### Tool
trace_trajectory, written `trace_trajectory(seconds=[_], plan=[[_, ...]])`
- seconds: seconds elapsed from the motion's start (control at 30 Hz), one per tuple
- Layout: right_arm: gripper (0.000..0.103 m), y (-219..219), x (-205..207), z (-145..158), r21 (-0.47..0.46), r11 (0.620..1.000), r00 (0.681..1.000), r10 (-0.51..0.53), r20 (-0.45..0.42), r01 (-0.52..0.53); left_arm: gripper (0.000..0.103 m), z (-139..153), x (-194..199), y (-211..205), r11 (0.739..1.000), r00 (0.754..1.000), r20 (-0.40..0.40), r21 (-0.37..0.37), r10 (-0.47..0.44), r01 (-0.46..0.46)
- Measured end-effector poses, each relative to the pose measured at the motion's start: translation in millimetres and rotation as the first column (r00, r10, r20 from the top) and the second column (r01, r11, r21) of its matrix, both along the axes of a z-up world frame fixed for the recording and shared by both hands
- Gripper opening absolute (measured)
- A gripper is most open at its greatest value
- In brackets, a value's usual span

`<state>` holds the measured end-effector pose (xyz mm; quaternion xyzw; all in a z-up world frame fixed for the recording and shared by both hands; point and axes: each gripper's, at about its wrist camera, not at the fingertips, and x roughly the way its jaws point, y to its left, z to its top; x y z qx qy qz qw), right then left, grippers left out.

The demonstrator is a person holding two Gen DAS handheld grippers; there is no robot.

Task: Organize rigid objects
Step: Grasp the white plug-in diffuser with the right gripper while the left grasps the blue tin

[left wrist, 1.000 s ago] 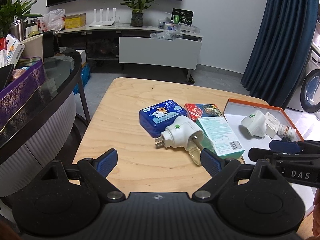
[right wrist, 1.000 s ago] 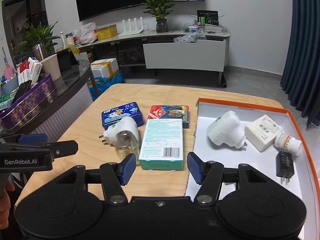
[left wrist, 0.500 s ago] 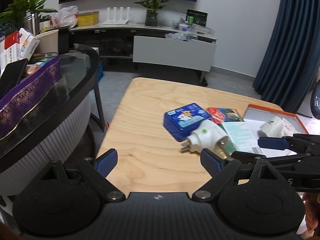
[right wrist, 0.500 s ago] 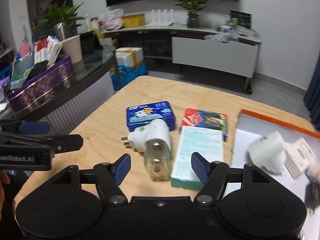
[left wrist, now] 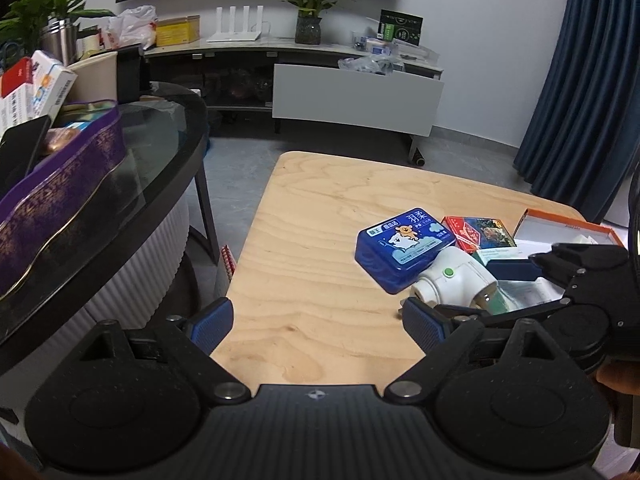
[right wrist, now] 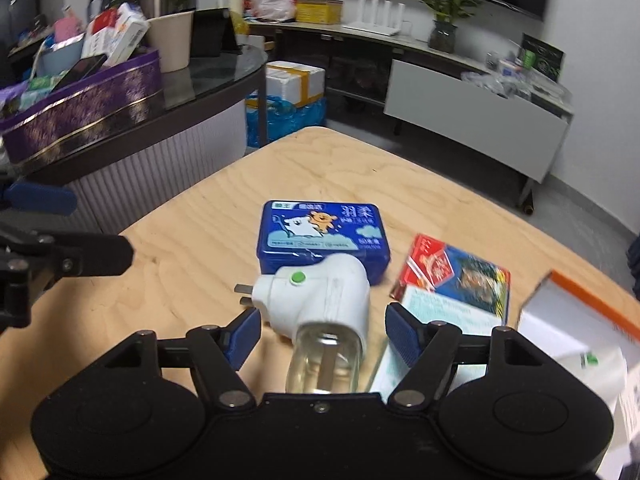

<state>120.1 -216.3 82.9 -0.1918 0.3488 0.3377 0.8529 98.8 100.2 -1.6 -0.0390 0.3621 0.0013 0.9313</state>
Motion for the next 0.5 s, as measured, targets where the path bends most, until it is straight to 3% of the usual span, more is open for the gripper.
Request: trace_trajectory(seconds=[0.07,0.1,0.13,0.2,0.5], plan=[[0.079,5,3,-7,-0.034,0.999,0.998,0.037,-0.049,-0.038,0.096,-1,4,0,1.0,1.0,0.001,0.003,-0.008,0.008],[0.068,6,3,-11,-0.051,0.997,0.998,0.05,-0.05,-0.052,0.096,-1,7,0,1.0,1.0,0.001,0.004,-0.012,0.012],[0.066,5,2,-14,-0.048,0.997,0.998,0.052,-0.044,-0.054,0.096,-2,8,-1,1.0,1.0,0.001,0.006,-0.016,0.016],[0.048,-3,7,-15,0.026,0.999,0.996,0.027,-0.089,-0.024,0.097,-4,12,-2,1.0,1.0,0.001,0.013,-0.025,0.025],[0.045,-32,-2,-8,0.168,0.985,0.993,-0.014,-0.12,0.034,0.097,-8,23,-3,0.999,0.999,0.007,0.018,-0.043,0.043]])
